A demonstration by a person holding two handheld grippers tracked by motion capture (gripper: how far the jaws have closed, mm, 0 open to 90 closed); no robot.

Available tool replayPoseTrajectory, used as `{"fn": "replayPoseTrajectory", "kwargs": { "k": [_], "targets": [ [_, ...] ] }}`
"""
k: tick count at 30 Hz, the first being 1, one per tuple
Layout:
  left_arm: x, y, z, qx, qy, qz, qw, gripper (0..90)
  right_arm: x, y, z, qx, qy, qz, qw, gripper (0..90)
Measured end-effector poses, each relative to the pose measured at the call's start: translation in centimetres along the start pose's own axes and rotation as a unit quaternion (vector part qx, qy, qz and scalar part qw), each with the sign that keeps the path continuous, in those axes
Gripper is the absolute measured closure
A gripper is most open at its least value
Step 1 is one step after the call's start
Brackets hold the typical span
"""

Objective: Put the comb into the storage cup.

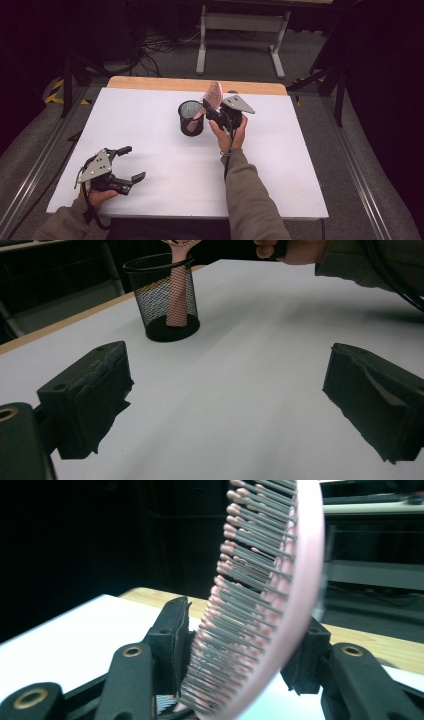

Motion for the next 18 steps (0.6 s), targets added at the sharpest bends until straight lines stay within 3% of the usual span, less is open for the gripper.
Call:
{"fn": "replayPoseTrajectory", "kwargs": {
  "k": [3,7,10,18],
  "targets": [
    [0.04,0.0,0.0,0.0,0.001,0.0,1.0,6.0,0.2,-0.02,-0.06,0.007,-0.001,-0.014,0.9999,50.4],
    [0.01,-0.01,0.01,0.001,0.001,0.001,1.0,6.1,0.17,0.07,-0.2,0.015,-0.015,-0.031,0.9993,40.0],
    [-0.03,-0.02,0.05,0.002,0.001,0.0,1.0,6.1,0.19,0.01,-0.25,0.022,-0.019,-0.045,0.9986,37.1],
    [-0.01,-0.03,0.06,0.002,0.001,0.001,1.0,6.1,0.19,0.29,-0.38,0.023,-0.017,-0.055,0.9981,33.2]
  ]
}}
Point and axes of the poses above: each handheld gripper's, and its own axes: z roughly forward along the jaws, y roughly out of its top, x roughly to its left, the point moved 8 cm from there along z, roughly forward along the jaws, and after that the axes turned 9 degrees about -z, right-handed, at the moved point
